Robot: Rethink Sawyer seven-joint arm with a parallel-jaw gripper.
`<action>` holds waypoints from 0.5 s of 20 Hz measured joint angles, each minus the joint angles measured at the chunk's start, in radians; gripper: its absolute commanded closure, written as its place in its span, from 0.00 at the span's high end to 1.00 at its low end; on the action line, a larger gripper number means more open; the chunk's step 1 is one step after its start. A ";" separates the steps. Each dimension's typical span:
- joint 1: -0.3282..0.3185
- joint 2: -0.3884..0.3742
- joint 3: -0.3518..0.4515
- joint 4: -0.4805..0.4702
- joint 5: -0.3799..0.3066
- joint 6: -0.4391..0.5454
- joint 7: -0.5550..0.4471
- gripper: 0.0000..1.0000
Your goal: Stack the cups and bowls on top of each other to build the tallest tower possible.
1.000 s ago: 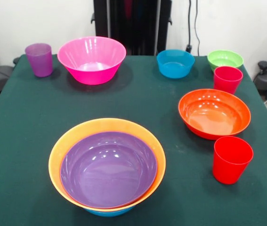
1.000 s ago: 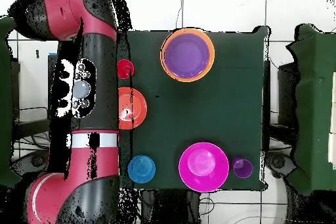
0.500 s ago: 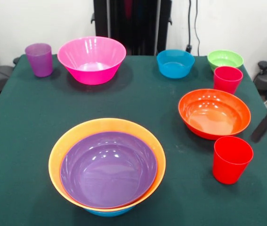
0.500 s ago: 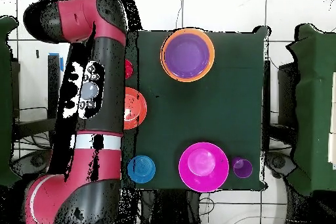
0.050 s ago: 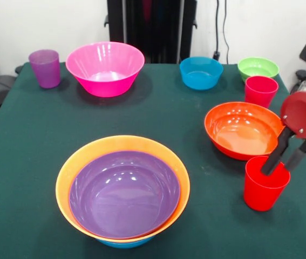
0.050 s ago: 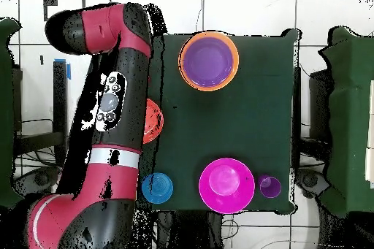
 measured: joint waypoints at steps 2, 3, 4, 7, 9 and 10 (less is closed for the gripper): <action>0.001 0.005 0.000 0.014 0.000 -0.024 0.000 1.00; 0.001 0.008 0.000 0.019 0.000 -0.034 0.000 1.00; 0.002 0.009 0.000 0.022 0.000 -0.038 0.000 1.00; 0.007 0.014 0.000 0.039 0.000 -0.059 0.000 1.00; 0.009 0.015 0.000 0.045 0.000 -0.062 0.000 1.00; 0.013 0.017 0.000 0.049 0.000 -0.062 0.000 1.00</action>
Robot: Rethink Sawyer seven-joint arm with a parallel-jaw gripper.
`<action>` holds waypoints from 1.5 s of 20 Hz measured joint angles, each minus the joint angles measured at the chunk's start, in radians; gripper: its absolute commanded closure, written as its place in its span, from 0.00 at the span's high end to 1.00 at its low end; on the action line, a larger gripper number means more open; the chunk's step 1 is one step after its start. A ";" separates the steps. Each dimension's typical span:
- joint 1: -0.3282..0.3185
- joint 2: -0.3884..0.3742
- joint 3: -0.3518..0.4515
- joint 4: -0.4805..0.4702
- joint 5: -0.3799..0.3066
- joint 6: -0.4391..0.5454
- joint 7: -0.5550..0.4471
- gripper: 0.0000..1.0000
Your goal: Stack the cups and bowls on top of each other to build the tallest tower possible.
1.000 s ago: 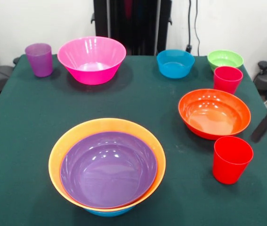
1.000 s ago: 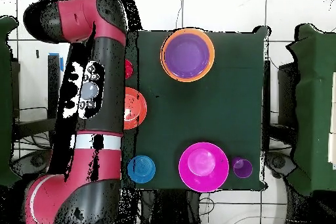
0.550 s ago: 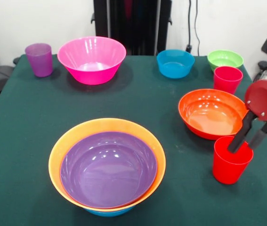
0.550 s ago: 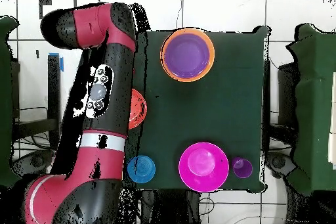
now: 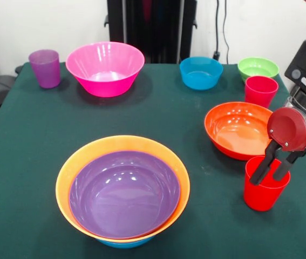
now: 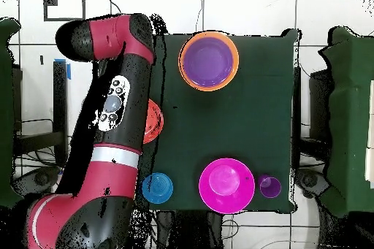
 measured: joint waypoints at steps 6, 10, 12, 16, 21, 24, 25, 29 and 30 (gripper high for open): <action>0.016 0.005 0.000 0.001 0.000 0.000 0.001 1.00; 0.029 0.009 -0.002 0.001 0.000 0.000 0.001 1.00; 0.032 0.010 -0.002 0.001 0.000 0.000 0.001 1.00; 0.039 0.012 -0.003 0.001 0.000 0.000 0.001 1.00; 0.044 0.011 -0.003 0.001 0.000 0.000 0.001 1.00; 0.046 0.012 -0.003 0.001 0.000 0.000 0.009 1.00; 0.047 0.012 -0.003 0.001 0.000 0.000 0.015 1.00; 0.049 0.012 -0.003 0.003 0.000 0.000 0.039 1.00; 0.050 0.013 -0.003 0.004 0.000 0.000 0.045 1.00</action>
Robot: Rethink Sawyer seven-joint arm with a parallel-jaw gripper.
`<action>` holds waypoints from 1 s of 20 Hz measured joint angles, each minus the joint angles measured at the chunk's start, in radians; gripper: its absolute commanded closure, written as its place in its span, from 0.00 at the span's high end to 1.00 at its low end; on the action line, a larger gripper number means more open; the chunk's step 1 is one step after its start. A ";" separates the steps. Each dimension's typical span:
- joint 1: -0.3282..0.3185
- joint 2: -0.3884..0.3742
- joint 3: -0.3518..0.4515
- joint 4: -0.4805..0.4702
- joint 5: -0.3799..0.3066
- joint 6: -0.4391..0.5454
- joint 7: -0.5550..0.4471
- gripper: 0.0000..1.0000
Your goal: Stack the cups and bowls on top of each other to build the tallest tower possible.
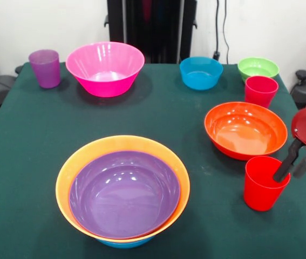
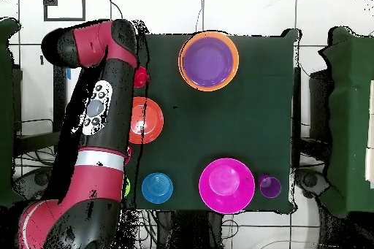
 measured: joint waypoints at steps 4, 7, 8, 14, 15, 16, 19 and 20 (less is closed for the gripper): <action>0.003 0.002 0.000 0.006 0.000 0.000 0.035 1.00; 0.005 0.003 0.000 0.010 0.000 0.000 0.061 1.00; 0.008 0.003 0.000 0.015 0.000 0.000 0.078 1.00; 0.019 0.003 0.000 0.023 0.000 0.000 0.109 1.00; 0.021 0.004 0.000 0.023 0.000 0.000 0.110 1.00; 0.023 0.004 0.000 0.023 0.000 0.000 0.111 1.00; 0.030 0.005 0.000 0.023 0.000 0.000 0.111 1.00; 0.034 0.007 0.000 0.023 0.000 0.000 0.111 1.00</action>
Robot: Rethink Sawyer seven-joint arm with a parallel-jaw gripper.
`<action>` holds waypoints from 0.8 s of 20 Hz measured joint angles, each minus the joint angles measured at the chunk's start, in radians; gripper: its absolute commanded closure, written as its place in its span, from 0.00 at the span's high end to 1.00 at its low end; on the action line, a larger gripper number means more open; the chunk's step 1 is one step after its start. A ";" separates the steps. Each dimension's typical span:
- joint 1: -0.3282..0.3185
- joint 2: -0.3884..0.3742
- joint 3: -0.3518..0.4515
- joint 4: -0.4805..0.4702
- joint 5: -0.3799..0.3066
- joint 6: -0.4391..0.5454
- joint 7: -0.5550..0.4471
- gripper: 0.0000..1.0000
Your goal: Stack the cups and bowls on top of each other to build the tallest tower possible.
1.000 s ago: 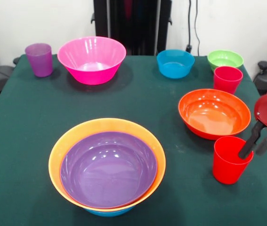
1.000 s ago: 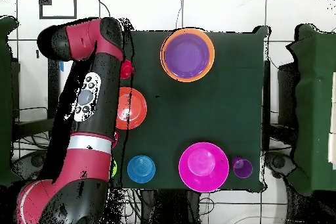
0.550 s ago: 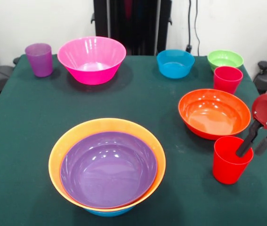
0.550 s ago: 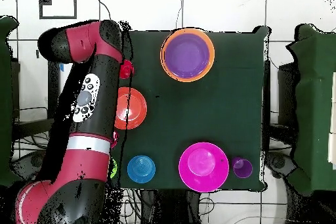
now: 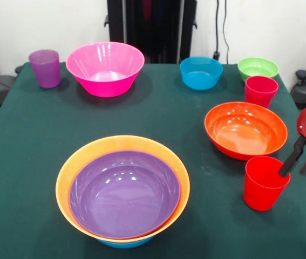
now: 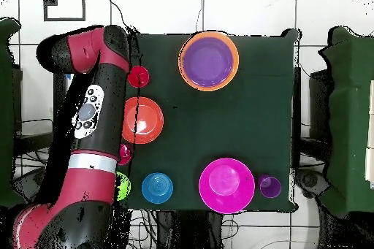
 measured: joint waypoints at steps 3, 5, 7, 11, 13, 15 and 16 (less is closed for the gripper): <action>0.008 0.006 0.000 0.000 0.000 0.000 0.000 1.00; 0.012 0.014 0.000 0.000 0.000 0.000 0.001 1.00; 0.015 0.023 0.000 0.000 0.000 0.000 0.004 1.00; 0.018 0.053 0.000 0.000 0.000 0.000 0.017 1.00; 0.018 0.064 0.000 0.000 0.000 0.000 0.020 1.00; 0.018 0.072 0.000 0.000 0.000 0.000 0.020 1.00; 0.018 0.076 0.000 0.000 0.000 0.000 0.020 1.00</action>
